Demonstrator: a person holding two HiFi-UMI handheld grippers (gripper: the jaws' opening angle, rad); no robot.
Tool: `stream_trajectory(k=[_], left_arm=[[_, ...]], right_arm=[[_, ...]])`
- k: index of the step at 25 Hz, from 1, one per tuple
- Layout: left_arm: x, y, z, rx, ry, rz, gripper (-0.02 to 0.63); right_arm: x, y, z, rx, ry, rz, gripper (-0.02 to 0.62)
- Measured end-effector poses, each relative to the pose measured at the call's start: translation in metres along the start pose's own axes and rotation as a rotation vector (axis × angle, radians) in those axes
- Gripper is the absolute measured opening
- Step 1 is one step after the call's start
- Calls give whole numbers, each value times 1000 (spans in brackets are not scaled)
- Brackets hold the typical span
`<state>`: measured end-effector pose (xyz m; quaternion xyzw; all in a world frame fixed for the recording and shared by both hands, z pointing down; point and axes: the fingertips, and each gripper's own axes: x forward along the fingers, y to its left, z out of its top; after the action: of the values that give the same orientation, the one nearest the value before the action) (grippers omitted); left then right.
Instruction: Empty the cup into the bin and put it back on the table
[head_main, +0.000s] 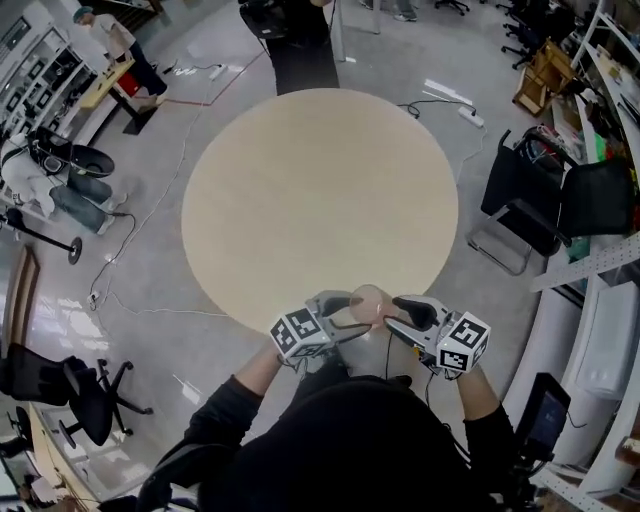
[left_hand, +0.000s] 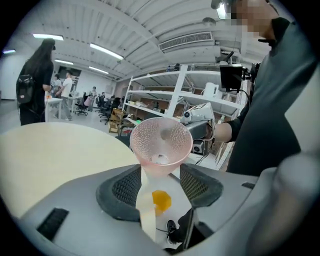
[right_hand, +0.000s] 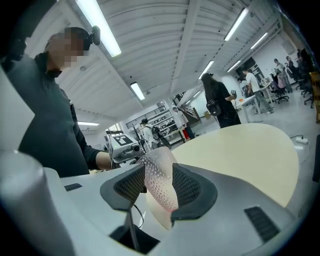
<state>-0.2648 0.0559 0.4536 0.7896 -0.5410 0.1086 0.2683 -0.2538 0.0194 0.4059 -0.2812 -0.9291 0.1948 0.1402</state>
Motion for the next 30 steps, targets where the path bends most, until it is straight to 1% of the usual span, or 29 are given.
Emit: stream_trajectory(k=[4,8,12,16,17,19,21,24,27,30], left_arm=[[-58,44,-27,-13,6,71,256],[-102,79,-63,-13,53,141,256],[-131,108,-89,-3,89,208,256],[-152,133,-105,-59,65,265,255],[-156,140,-108,-71,59,280,255],[-160,159,-114,-68,67,318,255],[-160,176,-123,-58,106,360,255],[-158,188,-145,-65,181,412,255],[-155,202,-155,-85,211,437,255],[-148,217,-157,-84,234,448,255]], right_arm=[[78,5,-1,-50,81,44,181],[145,10,-17,-104,187,78,179],[193,9,-29,-165,276,89,179],[228,2,-39,-241,342,73,179],[237,-2,-41,-263,354,69,180],[254,-14,-45,-295,371,73,180],[268,-27,-51,-314,392,86,181],[281,-36,-71,-323,435,101,180],[292,-47,-79,-329,451,96,181],[298,-63,-83,-328,468,84,179]])
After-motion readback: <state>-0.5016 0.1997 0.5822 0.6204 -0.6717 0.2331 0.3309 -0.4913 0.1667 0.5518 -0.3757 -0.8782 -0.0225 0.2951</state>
